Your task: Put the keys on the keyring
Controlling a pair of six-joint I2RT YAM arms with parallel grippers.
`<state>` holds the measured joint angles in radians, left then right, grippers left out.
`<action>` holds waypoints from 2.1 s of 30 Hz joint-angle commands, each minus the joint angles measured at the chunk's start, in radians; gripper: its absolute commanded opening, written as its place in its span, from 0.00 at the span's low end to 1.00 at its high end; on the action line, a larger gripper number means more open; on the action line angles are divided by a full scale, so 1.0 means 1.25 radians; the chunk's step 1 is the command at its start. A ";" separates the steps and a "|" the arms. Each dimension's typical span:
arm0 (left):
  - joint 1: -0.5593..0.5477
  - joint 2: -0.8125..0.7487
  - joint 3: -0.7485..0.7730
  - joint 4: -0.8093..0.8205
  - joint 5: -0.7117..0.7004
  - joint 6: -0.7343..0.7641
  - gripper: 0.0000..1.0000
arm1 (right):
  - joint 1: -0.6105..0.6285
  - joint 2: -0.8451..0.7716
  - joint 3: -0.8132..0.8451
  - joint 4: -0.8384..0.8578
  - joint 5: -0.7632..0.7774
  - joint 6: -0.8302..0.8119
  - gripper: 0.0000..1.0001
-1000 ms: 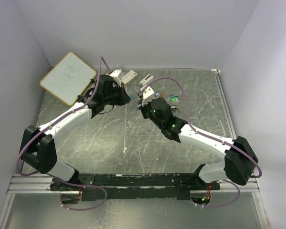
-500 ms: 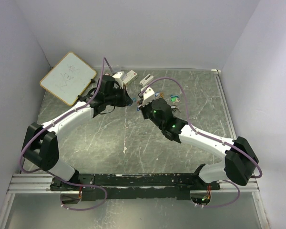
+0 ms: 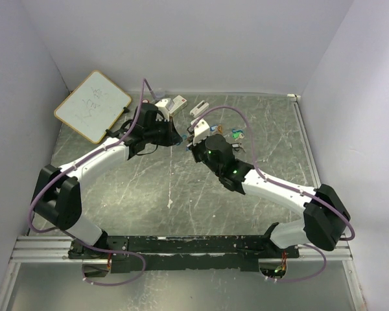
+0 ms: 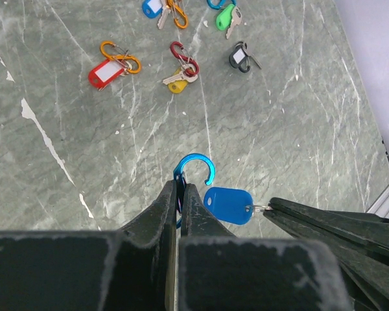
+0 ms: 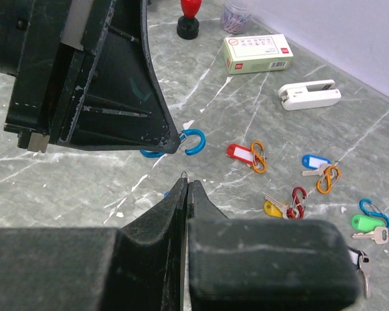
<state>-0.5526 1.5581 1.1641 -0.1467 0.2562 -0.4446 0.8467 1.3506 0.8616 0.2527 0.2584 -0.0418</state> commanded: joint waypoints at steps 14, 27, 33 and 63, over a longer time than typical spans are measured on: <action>-0.016 0.017 0.049 0.001 0.041 0.023 0.07 | 0.005 0.029 0.005 0.037 0.003 0.004 0.00; -0.027 0.020 0.060 -0.015 0.041 0.035 0.07 | 0.004 0.026 -0.002 0.039 0.013 0.004 0.00; -0.033 0.020 0.066 -0.022 0.044 0.040 0.07 | 0.004 0.025 -0.004 0.038 0.020 0.004 0.00; -0.047 0.031 0.086 -0.053 0.049 0.057 0.07 | 0.003 -0.001 -0.030 0.056 0.068 0.005 0.00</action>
<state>-0.6044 1.5871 1.2331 -0.2005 0.2928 -0.3885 0.8474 1.3766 0.8349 0.2878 0.3256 -0.0410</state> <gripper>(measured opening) 0.091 0.006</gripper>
